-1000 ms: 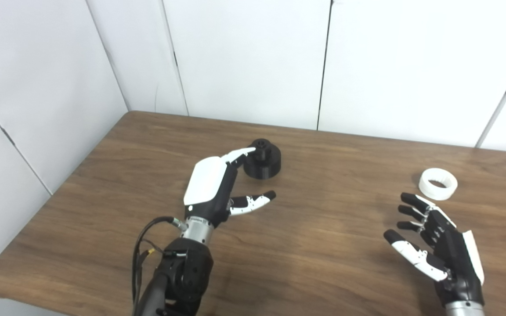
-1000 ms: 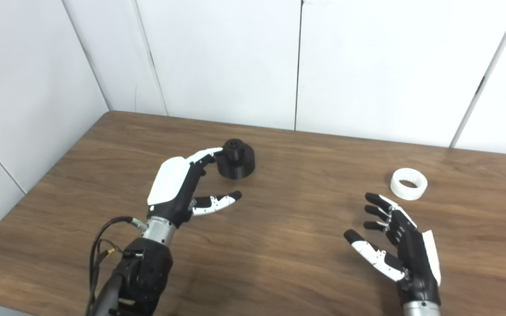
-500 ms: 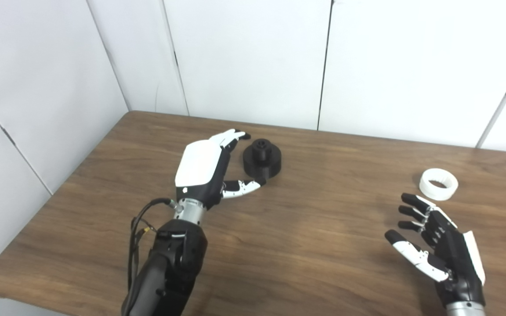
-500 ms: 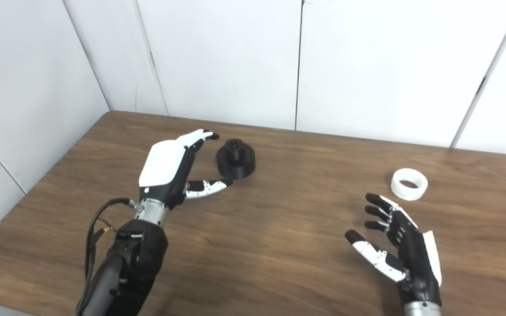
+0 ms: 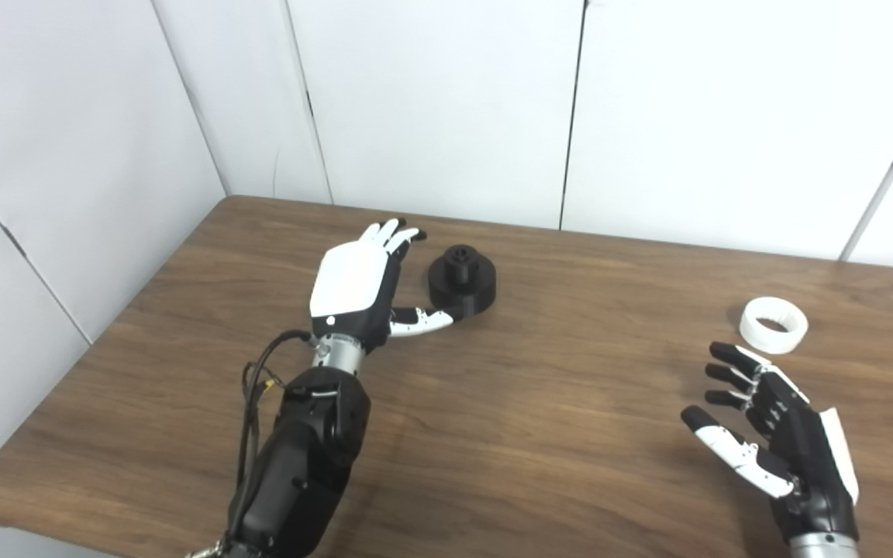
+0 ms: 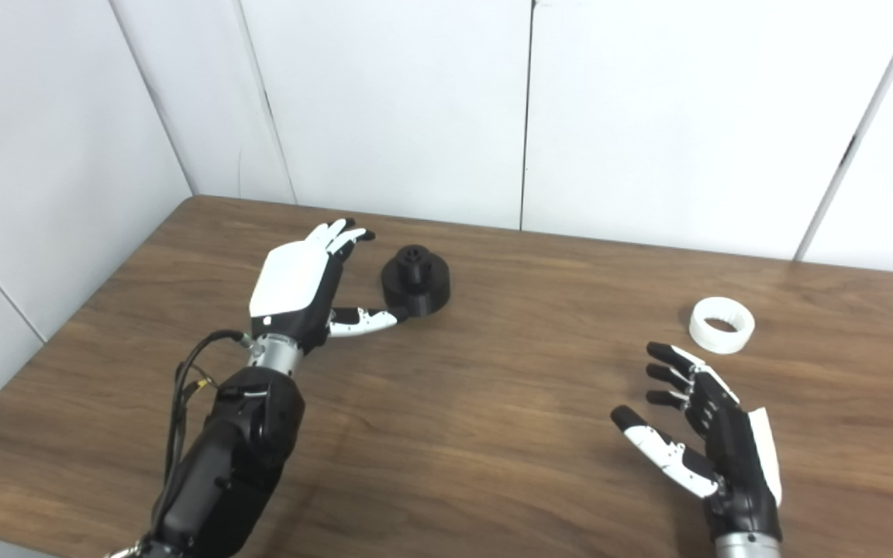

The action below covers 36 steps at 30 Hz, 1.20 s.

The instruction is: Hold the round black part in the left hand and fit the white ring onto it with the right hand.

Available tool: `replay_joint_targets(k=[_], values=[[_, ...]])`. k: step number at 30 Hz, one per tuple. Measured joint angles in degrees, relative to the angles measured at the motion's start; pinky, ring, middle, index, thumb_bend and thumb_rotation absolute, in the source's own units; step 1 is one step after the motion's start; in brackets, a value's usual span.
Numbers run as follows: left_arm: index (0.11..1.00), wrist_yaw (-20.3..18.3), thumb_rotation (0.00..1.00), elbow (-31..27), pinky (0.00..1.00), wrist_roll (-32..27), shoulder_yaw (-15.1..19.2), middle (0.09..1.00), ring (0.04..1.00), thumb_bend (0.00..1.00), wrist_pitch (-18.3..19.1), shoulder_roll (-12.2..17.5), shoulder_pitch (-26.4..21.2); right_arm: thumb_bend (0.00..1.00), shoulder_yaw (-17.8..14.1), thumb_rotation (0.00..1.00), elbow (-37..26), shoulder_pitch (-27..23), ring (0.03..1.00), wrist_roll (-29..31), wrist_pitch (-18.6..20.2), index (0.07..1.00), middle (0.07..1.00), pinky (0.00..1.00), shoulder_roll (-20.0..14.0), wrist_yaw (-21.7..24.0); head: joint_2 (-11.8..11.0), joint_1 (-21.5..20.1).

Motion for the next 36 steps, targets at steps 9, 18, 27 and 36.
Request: replay_joint_targets(k=[9,18,27,36], values=[[0.854,1.06,0.63,6.43,0.88,-0.07,-1.72,0.984,0.974,0.92,1.25,1.54,-2.14,0.74,-0.28,0.37,-0.29,0.26,0.781,-0.02,0.29,0.769,0.816,0.67,-0.02,0.0,-0.09,-0.26],[0.879,-0.54,0.64,11.28,0.92,-0.99,-3.79,1.0,1.0,0.96,2.04,2.19,-4.62,0.74,-0.38,0.36,-0.59,0.46,0.773,-0.03,0.64,0.765,0.81,0.66,0.0,0.01,-0.09,-0.79],[0.883,-0.26,0.68,17.08,0.94,-3.23,-5.0,1.0,1.0,0.99,2.09,2.69,-5.99,0.74,-0.5,0.37,-0.72,0.57,0.776,-0.18,0.64,0.761,0.814,0.66,-0.04,-0.02,-0.09,-1.41],[0.884,1.77,0.69,22.22,0.96,-5.6,-6.35,1.0,1.0,0.99,1.85,2.48,-8.32,0.76,-0.68,0.4,-1.14,0.84,0.769,-0.32,1.66,0.75,0.813,0.66,-0.18,-0.02,-0.09,-1.5]])
